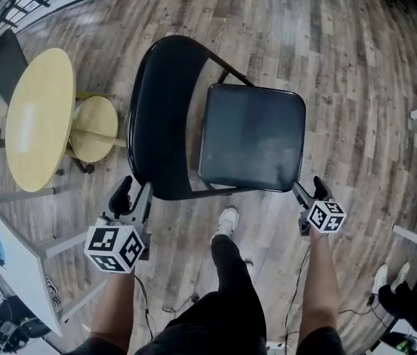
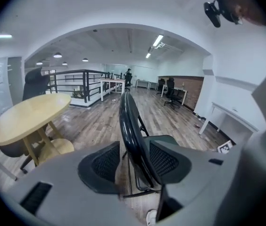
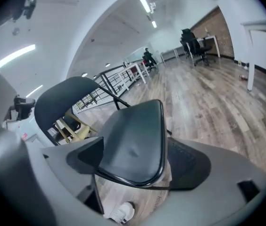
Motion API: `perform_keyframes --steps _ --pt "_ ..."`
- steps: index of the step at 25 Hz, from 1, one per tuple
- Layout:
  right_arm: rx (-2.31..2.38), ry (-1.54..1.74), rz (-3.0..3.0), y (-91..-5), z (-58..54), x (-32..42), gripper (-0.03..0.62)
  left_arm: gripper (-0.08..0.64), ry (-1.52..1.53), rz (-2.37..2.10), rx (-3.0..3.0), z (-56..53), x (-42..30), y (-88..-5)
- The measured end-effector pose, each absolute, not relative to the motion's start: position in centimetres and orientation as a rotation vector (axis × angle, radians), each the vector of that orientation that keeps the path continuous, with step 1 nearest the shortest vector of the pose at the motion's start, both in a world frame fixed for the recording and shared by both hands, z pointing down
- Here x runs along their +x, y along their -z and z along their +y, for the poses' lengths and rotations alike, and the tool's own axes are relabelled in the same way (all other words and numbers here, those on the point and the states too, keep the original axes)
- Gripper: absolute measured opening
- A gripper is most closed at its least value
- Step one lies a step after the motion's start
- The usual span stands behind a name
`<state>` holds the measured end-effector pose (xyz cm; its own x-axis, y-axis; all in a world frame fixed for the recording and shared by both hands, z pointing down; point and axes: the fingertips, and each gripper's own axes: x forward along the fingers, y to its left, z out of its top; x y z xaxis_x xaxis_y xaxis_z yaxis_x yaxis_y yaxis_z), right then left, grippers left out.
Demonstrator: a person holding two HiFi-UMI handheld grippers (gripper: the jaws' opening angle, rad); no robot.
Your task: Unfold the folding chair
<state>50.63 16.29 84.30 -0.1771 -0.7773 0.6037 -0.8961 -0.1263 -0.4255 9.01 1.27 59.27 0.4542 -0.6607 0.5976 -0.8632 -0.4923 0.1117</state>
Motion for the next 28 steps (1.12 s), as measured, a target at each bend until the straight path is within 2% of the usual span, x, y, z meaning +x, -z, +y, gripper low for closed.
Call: perform_keyframes --steps 3,4,5,7,8,9,15,20,28 --pt "1.925 -0.979 -2.012 -74.4 18.0 46.1 0.421 0.175 -0.663 -1.349 2.331 3.7 8.4 -55.5" --pt "1.934 -0.905 -2.011 -71.3 18.4 44.7 0.364 0.159 -0.644 -1.354 2.351 4.4 8.9 -54.1" --pt "1.947 -0.828 -2.003 -68.4 18.6 43.5 0.255 0.128 -0.615 -1.347 2.371 5.0 9.5 -52.8" --pt "1.973 -0.686 -1.975 -63.4 18.7 41.1 0.098 0.013 -0.56 -1.31 2.415 5.9 11.0 -50.5" --pt "1.982 -0.626 -1.963 -61.2 18.6 39.9 0.039 0.006 -0.543 -1.286 2.443 6.2 11.7 -49.3" --pt "1.988 -0.574 -1.954 -59.4 18.5 38.8 0.017 0.006 -0.524 -1.26 2.475 6.7 12.4 -48.2" --pt "2.033 -0.376 -1.955 -50.7 19.1 33.1 0.015 0.006 -0.433 -1.138 2.592 10.1 13.8 -43.6" --pt "2.177 -0.533 -2.055 -45.4 21.4 28.8 0.015 0.006 -0.478 -1.081 2.575 13.3 11.1 -41.5" --pt "2.14 -0.206 -1.977 -37.9 26.9 22.1 0.015 0.005 -0.342 -1.03 2.621 19.0 7.0 -37.4"
